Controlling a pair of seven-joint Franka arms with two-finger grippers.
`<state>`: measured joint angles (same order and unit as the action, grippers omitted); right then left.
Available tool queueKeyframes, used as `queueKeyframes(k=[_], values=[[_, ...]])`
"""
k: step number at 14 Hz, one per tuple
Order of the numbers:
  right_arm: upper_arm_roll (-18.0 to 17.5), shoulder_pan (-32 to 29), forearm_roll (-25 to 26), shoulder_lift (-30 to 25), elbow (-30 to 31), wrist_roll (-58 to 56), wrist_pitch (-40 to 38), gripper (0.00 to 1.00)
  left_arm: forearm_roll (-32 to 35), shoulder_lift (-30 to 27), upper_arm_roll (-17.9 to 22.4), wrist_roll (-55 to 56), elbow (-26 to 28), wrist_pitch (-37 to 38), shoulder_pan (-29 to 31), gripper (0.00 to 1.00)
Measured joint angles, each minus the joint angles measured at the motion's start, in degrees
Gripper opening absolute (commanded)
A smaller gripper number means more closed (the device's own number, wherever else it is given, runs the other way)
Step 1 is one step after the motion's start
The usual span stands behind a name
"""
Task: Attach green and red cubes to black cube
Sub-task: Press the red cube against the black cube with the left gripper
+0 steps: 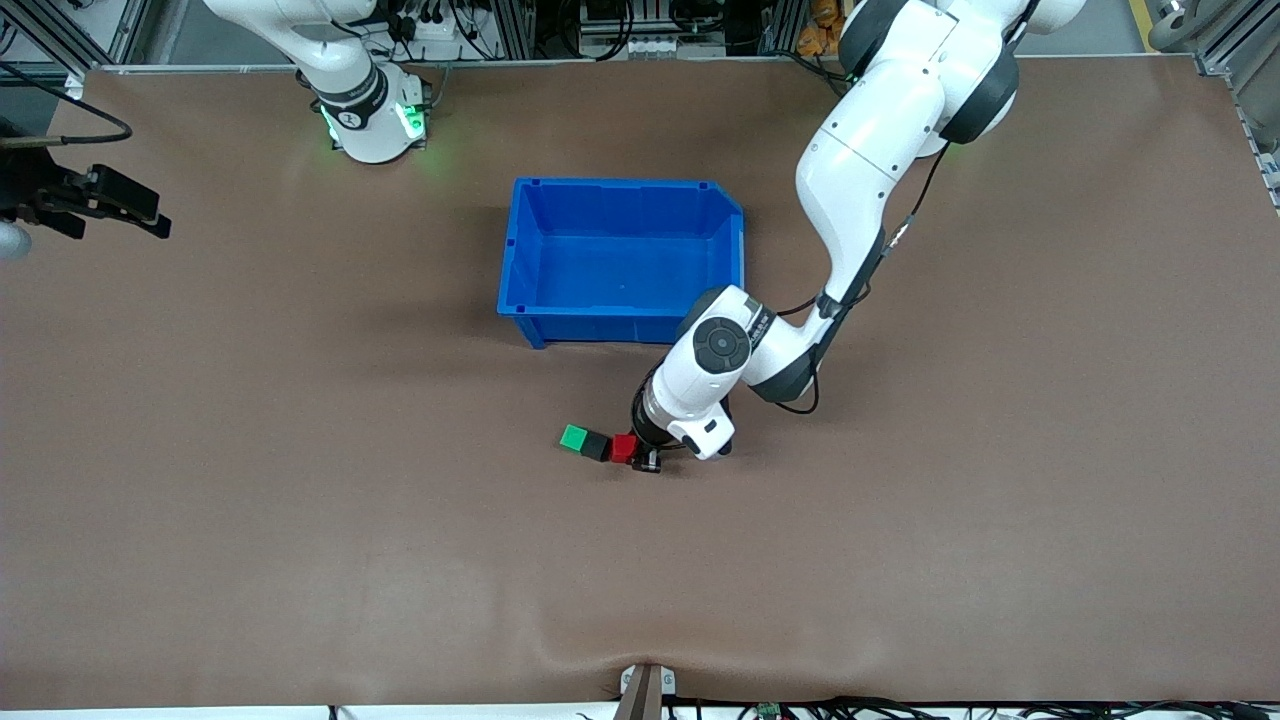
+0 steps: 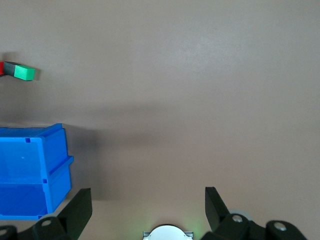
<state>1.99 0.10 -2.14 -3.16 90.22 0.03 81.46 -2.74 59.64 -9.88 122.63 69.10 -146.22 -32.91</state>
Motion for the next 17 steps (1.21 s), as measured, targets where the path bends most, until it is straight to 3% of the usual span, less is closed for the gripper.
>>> queueKeyframes(k=[12, 17], values=[[0.1, -0.3, -0.1, -0.1, -1.7, 0.0, 0.8, 1.00, 0.0, 1.2, 1.5, -0.1, -2.0, -0.2, -2.7, 0.00], [-0.6, 0.0, -0.3, -0.1, -1.7, 0.1, -0.5, 1.00, -1.1, 1.3, 1.6, 0.5, -3.2, 2.9, -2.7, 0.00]])
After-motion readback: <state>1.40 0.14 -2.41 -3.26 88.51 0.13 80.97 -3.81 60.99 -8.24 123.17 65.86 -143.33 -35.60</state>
